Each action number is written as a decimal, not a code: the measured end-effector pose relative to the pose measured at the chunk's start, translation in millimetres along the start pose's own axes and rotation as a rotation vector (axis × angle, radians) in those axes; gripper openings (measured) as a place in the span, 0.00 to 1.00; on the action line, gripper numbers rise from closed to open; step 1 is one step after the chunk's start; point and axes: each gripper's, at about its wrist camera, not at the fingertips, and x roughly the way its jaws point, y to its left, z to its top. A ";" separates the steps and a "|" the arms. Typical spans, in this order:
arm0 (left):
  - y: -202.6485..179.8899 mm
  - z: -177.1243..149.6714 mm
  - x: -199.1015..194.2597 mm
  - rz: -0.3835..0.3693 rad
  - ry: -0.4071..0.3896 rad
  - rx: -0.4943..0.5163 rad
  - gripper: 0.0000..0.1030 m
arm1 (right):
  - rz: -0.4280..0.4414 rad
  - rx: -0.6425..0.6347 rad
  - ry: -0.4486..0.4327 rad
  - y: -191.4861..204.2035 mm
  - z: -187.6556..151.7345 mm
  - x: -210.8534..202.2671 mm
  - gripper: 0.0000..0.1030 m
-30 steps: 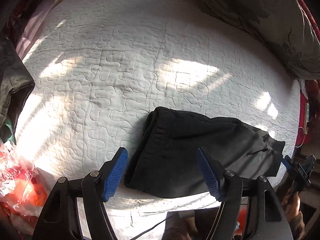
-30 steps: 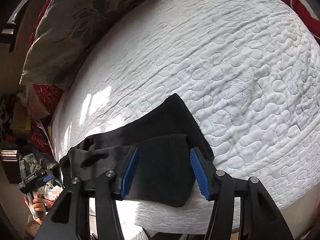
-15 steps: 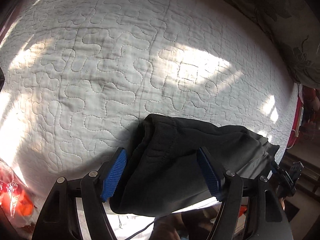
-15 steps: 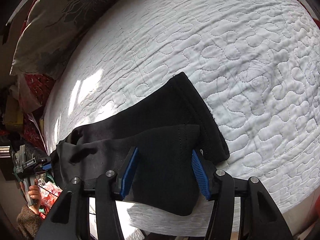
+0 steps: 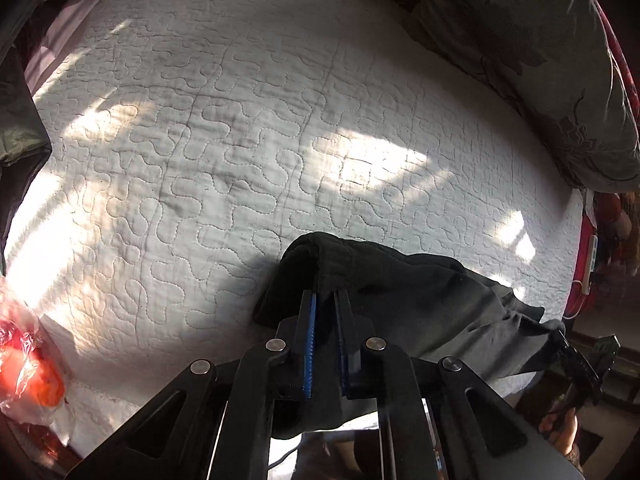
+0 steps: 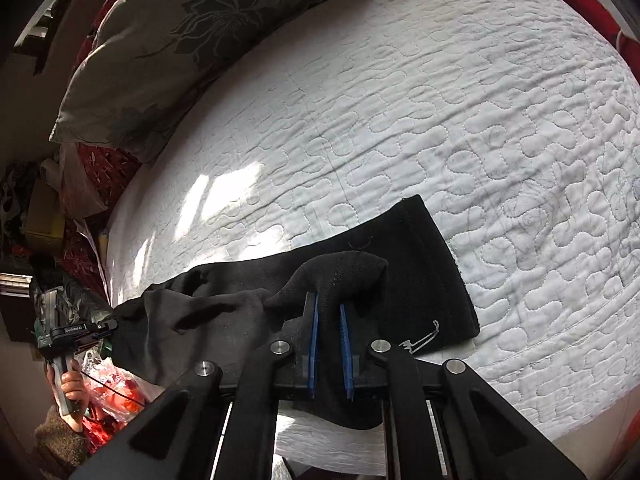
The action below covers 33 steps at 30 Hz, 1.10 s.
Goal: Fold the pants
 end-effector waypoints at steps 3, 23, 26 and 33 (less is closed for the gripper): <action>25.3 5.2 3.3 -0.010 -0.017 -0.112 0.02 | -0.003 0.011 -0.029 -1.6 12.0 -5.3 0.09; 15.9 6.9 34.7 -0.058 0.073 0.011 0.53 | -0.061 -0.261 0.026 78.4 34.5 32.6 0.50; 5.4 8.0 43.5 -0.054 0.110 0.046 0.58 | 0.060 -0.419 0.165 141.3 19.4 83.5 0.49; -16.7 8.9 53.5 0.033 0.126 0.154 0.62 | 0.046 -0.645 0.307 220.0 -6.3 166.7 0.49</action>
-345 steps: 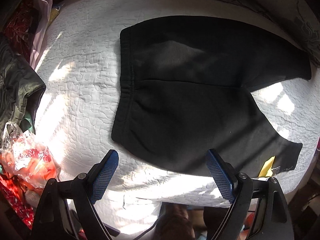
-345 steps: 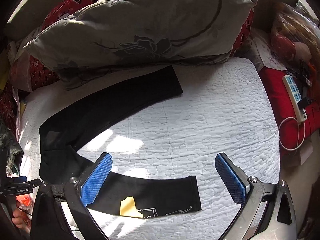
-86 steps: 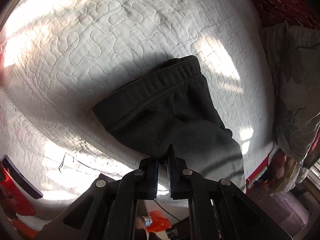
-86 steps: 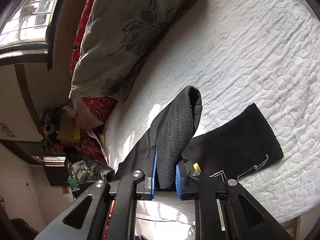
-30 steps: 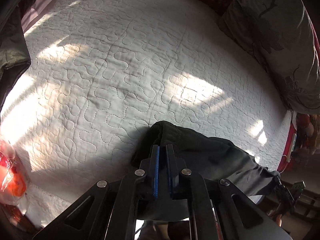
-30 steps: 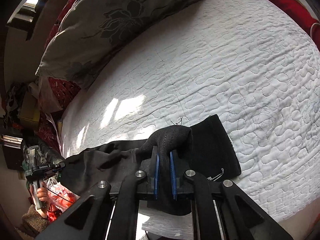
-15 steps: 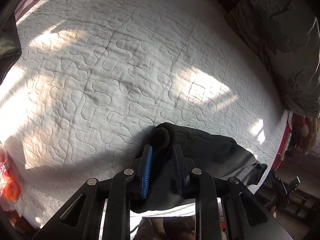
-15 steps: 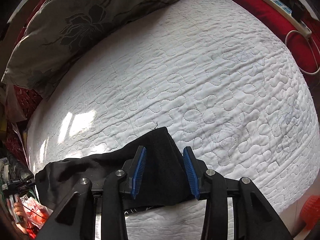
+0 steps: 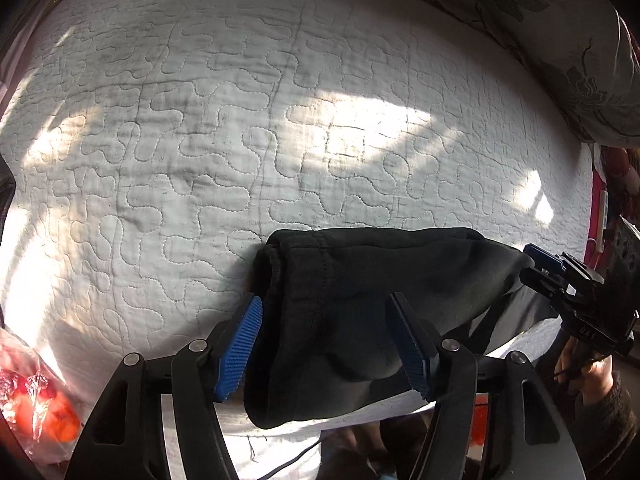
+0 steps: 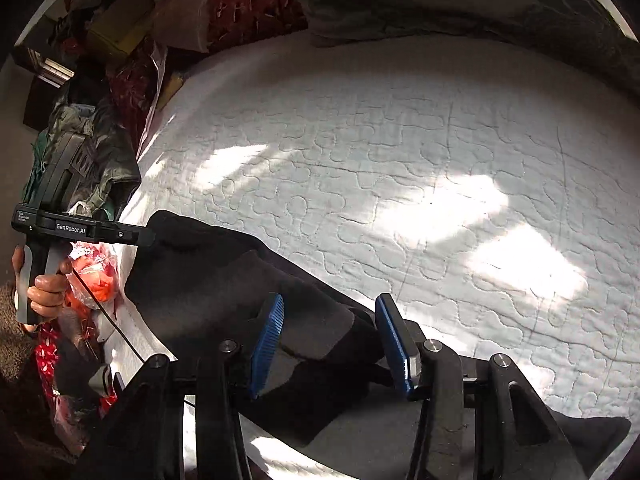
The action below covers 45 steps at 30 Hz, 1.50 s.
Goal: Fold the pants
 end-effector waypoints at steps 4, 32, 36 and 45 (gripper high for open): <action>-5.4 -5.3 1.1 0.008 0.003 0.058 0.66 | 0.145 -0.111 0.096 24.5 -20.5 2.7 0.49; -14.5 -11.5 7.3 0.236 -0.108 0.034 0.14 | 0.037 -0.021 0.082 17.1 21.2 27.5 0.20; -5.5 -12.3 -1.7 0.158 -0.114 -0.010 0.20 | 0.039 0.030 0.039 9.1 17.8 21.1 0.33; 2.9 -12.4 -6.9 0.088 -0.096 -0.029 0.37 | 0.145 0.119 0.025 -4.5 35.9 18.3 0.47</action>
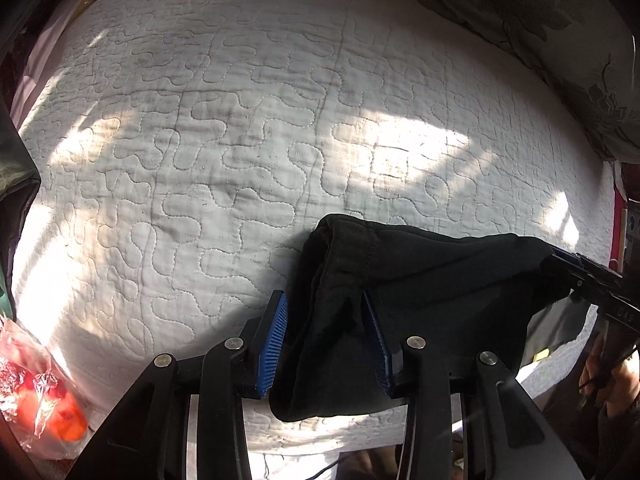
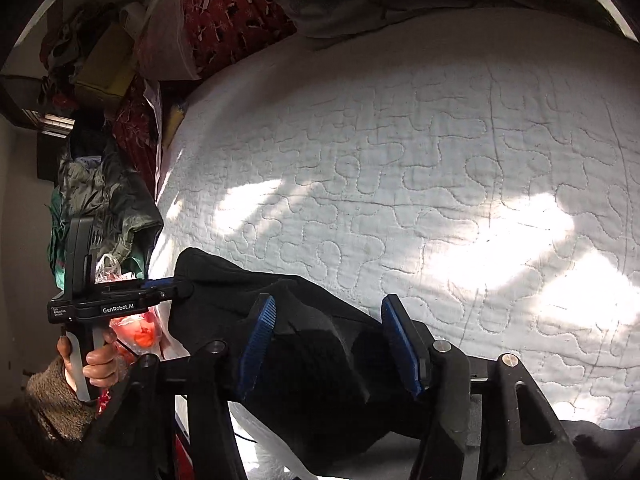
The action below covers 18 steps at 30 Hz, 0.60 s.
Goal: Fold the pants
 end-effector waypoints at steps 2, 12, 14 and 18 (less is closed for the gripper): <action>-5.8 7.9 -2.2 0.063 -0.029 0.039 0.37 | -0.100 -0.114 0.023 18.6 -5.0 8.4 0.25; -40.8 11.4 11.6 0.291 -0.076 0.138 0.27 | -0.222 -0.090 -0.053 9.8 -3.0 9.1 0.22; -34.8 4.3 0.7 0.286 -0.085 0.122 0.35 | -0.217 -0.047 -0.124 5.4 -11.9 -12.3 0.37; -17.4 -22.5 -30.9 0.294 -0.117 0.069 0.41 | -0.181 0.111 -0.228 -25.6 -57.1 -68.8 0.43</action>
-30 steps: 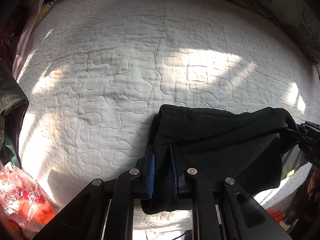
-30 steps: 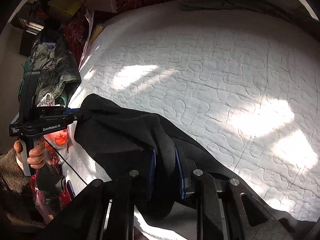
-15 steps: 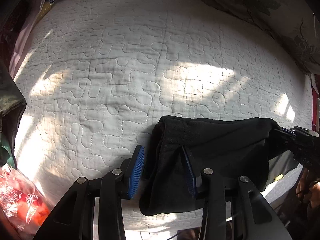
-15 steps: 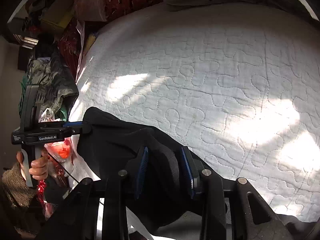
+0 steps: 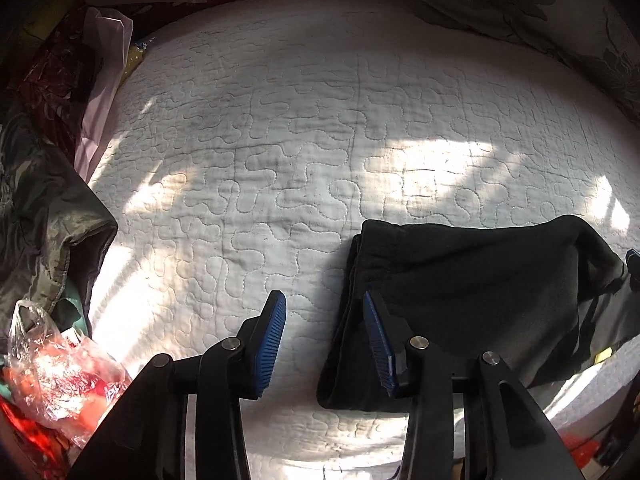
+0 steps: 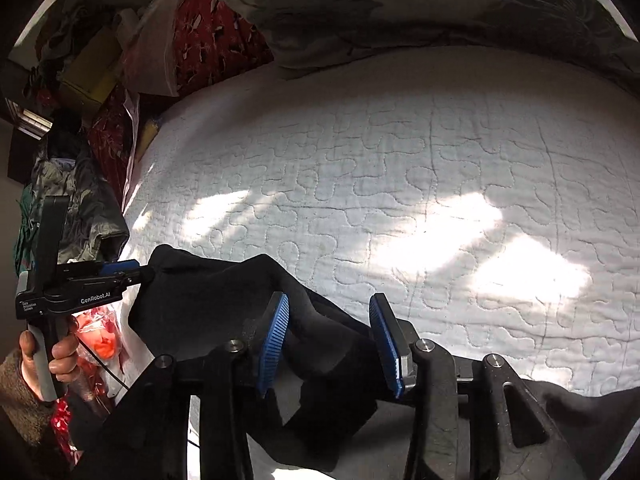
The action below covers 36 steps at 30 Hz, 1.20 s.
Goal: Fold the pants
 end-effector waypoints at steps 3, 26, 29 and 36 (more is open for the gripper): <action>1.1 -25.2 -13.8 -0.091 0.032 -0.055 0.43 | -0.068 0.183 -0.066 -64.5 -33.0 -52.6 0.43; -133.8 -79.3 50.0 -0.594 0.357 -0.403 0.51 | -0.083 0.363 0.015 -193.5 -101.9 -82.1 0.46; -141.4 -80.6 55.0 -0.579 0.360 -0.458 0.51 | -0.095 0.297 0.041 -187.9 -100.1 -77.0 0.45; -153.4 -73.4 52.0 -0.530 0.384 -0.515 0.08 | -0.025 0.278 0.080 -190.5 -98.3 -76.3 0.12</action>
